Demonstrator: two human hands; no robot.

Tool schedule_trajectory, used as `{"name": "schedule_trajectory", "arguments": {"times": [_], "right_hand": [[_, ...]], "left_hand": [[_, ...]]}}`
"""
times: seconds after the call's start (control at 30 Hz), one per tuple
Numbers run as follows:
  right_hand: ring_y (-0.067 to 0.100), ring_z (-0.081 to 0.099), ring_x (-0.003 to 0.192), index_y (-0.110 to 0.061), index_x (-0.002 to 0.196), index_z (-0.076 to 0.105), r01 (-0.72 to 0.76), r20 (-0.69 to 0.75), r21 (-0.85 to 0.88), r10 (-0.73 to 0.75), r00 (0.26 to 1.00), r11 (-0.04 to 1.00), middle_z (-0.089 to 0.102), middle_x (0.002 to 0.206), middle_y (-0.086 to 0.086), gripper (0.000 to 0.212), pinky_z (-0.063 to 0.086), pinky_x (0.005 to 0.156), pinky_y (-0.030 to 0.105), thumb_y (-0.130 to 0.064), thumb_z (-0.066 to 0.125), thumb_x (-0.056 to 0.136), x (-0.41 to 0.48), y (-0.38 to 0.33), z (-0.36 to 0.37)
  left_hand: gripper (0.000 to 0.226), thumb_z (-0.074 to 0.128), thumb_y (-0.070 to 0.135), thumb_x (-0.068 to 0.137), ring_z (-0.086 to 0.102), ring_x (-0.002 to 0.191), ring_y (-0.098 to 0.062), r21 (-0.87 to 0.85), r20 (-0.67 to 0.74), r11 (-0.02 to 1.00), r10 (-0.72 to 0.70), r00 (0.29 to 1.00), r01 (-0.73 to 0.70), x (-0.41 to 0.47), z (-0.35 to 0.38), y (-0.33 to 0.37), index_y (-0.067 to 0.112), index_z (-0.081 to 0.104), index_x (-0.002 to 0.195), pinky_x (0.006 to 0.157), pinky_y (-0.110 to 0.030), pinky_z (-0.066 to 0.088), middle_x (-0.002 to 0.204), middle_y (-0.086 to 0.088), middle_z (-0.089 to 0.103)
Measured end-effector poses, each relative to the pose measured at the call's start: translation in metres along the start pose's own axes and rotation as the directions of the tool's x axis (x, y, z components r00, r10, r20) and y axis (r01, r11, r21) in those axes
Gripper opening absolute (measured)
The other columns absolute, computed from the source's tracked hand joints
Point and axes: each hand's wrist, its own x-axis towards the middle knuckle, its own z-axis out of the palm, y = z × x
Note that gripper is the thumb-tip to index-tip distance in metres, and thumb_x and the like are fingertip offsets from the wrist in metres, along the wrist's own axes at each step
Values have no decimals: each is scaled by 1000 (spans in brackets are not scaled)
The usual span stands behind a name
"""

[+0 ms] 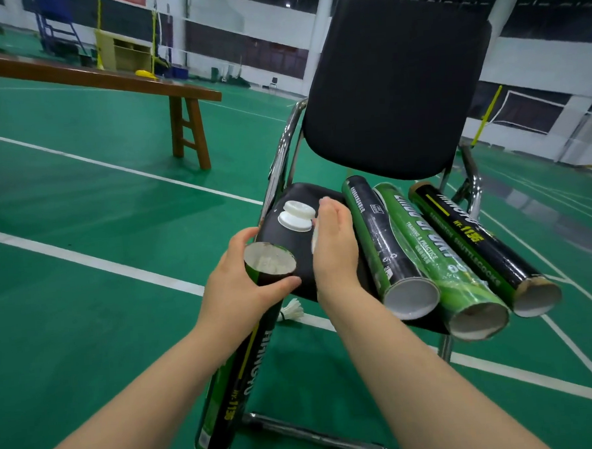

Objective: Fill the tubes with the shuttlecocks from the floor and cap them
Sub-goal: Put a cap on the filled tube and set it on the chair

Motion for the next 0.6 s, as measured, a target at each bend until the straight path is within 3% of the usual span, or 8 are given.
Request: {"name": "schedule_trajectory", "arguments": {"times": [0.1,0.2,0.27,0.37,0.5,0.6], "right_hand": [[6,50,73,-20,107,44,-39,154,151,15,988,988,53,85,-6,30,42,63,19,-44,50,91,-38,-12,2],[8,54,75,-23,94,39,6,255,147,-44,966,989,53,92,0,40,45,60,13,-40,70,77,-77,-9,11],[10,57,81,-28,88,39,24,285,139,-63,957,990,54,94,-3,46,48,66,16,-42,73,61,-102,-3,18],[-1,56,73,-30,84,41,35,286,99,-62,956,994,55,86,-13,54,47,65,17,-52,69,44,-138,8,24],[9,60,81,-34,86,45,29,292,41,-39,956,999,58,86,-16,53,53,74,34,-53,70,43,-176,23,29],[11,61,86,-34,96,49,29,338,9,-30,941,1000,60,94,-10,58,53,78,33,-53,69,44,-197,32,30]], "left_hand": [[79,81,37,62,46,102,-7,4,15,1000,11,1000,-11,-18,-18,-3,36,39,129,82,-23,35,112,15,48],[74,81,34,61,55,96,-7,-8,2,1000,12,1000,-12,-40,-38,-8,36,42,124,79,-21,43,108,13,57],[72,81,27,62,56,88,6,-11,-12,1000,-4,1000,4,-56,-53,-11,39,42,122,72,-7,41,100,21,58],[74,79,23,59,52,81,20,-35,-21,999,-38,999,38,-82,-70,-18,44,41,119,65,0,37,91,28,56],[66,65,28,51,52,83,19,-79,-6,993,-92,996,91,-117,-84,-30,50,41,108,66,-1,38,89,29,58],[61,66,28,52,53,85,18,-100,7,987,-124,992,124,-136,-87,-40,50,42,104,66,-2,39,91,27,60]]}}
